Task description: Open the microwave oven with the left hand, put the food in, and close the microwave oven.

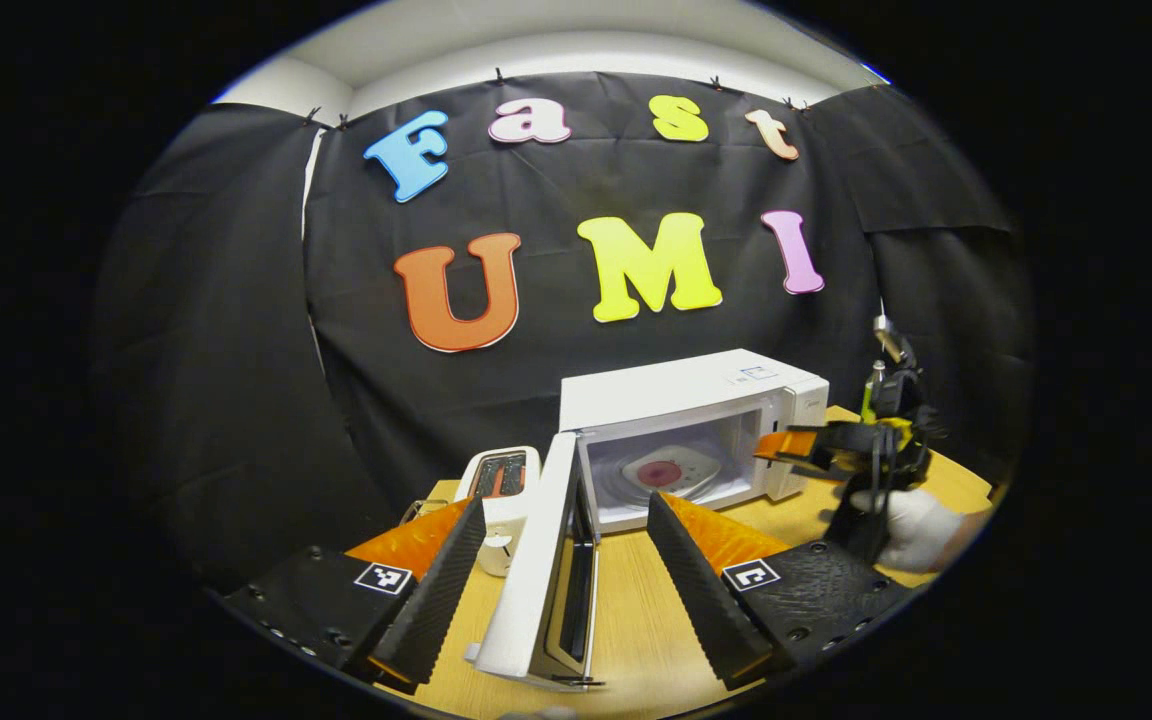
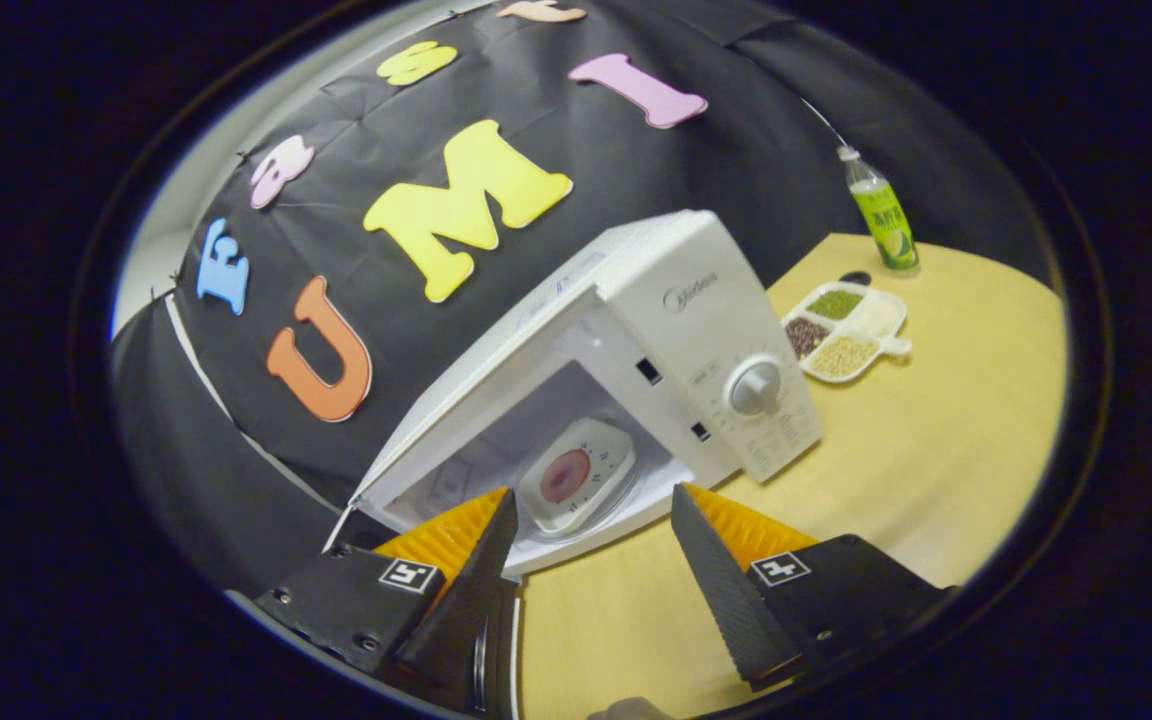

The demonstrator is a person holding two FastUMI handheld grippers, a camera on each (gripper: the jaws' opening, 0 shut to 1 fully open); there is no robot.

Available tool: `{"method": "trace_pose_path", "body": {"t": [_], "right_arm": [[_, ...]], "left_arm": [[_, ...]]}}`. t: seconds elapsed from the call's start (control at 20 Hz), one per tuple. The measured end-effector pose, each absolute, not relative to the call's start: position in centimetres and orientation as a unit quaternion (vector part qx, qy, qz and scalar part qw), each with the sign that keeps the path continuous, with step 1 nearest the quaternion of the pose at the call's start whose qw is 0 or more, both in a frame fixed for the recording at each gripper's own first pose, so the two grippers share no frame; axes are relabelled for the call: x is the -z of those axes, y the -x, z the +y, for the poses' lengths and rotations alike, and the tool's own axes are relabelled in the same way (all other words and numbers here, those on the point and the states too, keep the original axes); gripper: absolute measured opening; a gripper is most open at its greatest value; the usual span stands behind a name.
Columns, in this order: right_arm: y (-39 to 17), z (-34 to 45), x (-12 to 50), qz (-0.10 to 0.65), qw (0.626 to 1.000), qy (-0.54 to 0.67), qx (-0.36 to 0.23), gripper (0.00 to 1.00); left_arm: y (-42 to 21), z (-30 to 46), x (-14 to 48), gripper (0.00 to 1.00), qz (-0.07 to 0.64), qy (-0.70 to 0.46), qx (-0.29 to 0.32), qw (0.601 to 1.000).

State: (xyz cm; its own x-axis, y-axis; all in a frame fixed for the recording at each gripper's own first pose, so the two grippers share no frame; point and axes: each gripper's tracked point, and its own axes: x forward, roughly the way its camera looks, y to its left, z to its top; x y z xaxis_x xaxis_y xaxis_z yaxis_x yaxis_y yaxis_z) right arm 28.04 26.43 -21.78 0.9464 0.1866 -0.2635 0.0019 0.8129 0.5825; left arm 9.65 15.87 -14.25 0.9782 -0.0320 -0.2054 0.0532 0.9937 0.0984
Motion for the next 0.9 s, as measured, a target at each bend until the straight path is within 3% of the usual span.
{"method": "trace_pose_path", "body": {"t": [0.15,0.2,0.45,0.5,0.55,0.7,0.75,0.8,0.85,0.9], "right_arm": [[-25.1,23.2,19.2,0.151,0.959,-0.235,-0.049,0.89],[-24.1,22.2,18.3,0.153,0.962,-0.222,-0.051,1.0],[-19.1,16.7,14.5,0.153,0.972,-0.174,-0.033,1.0],[-18.3,15.7,13.7,0.15,0.975,-0.163,-0.026,0.91],[-17.4,14.6,13.1,0.147,0.977,-0.152,-0.018,1.0],[-15.0,11.7,11.4,0.144,0.981,-0.128,0.005,1.0],[-14.2,10.8,11.1,0.144,0.983,-0.117,0.011,0.91],[-13.4,10.1,10.6,0.14,0.984,-0.106,0.017,0.9],[-12.7,9.5,10.2,0.137,0.986,-0.096,0.022,0.91],[-12.4,9.0,9.8,0.135,0.986,-0.092,0.025,1.0]], "left_arm": [[-9.5,18.7,14.4,0.96,0.1,-0.054,-0.01,0.993],[-9.3,19.7,14.6,0.96,0.102,-0.054,-0.019,0.993],[-8.4,23.9,15.4,0.96,0.103,-0.04,-0.063,0.992],[-8.2,24.9,15.6,0.96,0.101,-0.038,-0.072,0.992],[-8.0,25.8,16.0,0.96,0.101,-0.036,-0.08,0.991],[-7.3,28.0,17.3,0.96,0.105,-0.022,-0.103,0.989],[-7.1,28.6,17.9,0.89,0.109,-0.014,-0.108,0.988],[-7.0,29.1,18.3,0.95,0.11,-0.008,-0.111,0.988],[-6.8,29.7,18.8,0.94,0.11,-0.006,-0.117,0.987],[-6.6,30.1,19.5,0.91,0.113,-0.004,-0.12,0.986]]}}
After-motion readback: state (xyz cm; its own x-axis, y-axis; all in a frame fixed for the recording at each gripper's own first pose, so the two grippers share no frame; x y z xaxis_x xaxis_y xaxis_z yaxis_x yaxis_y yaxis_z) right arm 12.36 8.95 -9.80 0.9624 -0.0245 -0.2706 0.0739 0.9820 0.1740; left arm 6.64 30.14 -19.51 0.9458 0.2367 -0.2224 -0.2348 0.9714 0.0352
